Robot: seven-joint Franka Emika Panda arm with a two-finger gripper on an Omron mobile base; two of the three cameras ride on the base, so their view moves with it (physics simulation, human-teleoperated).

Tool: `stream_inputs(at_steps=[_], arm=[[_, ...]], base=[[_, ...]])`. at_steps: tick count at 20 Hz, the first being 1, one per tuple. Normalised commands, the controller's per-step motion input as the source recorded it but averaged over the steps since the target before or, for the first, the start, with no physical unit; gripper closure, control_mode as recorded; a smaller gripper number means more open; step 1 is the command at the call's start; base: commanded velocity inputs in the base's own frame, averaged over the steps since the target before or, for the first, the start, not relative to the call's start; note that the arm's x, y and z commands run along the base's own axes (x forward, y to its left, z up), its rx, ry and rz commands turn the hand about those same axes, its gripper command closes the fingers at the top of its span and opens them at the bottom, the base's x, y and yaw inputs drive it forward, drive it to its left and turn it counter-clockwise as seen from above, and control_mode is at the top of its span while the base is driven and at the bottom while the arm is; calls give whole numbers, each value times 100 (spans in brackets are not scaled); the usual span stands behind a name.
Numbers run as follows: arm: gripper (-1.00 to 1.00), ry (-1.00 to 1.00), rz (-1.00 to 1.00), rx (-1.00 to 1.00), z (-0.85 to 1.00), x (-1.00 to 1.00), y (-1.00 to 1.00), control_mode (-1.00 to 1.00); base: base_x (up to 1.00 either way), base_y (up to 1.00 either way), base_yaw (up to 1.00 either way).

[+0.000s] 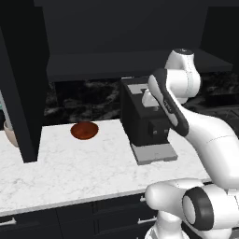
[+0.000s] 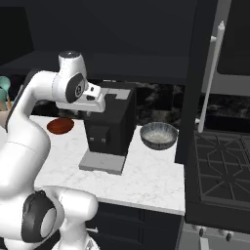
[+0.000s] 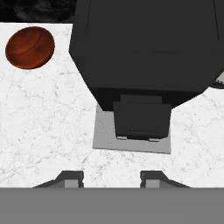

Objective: Pick up the bowls on the counter and stack them on top of one another in the open cabinet. Place the smaller bowl on top of the larger bowl.

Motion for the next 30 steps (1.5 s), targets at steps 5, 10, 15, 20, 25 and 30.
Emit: stream_inputs(at_steps=[5, 10, 15, 20, 25, 30], arm=[[-100, -20, 0, 4, -14, -66, 43, -100], [-100, -20, -12, 0, -11, -35, 100, -100], [-100, 0, -23, 0, -37, 6, 100, -100], [-100, 22, -25, -1, -44, 46, 100, -100], [-100, 18, -6, -2, -24, 31, 64, -100], [-100, 0, -2, 1, -18, 36, 0, -100]], base=[[0, 0, 0], [0, 0, 0], [0, 0, 0], [0, 0, 0], [0, 0, 0], [0, 0, 0]])
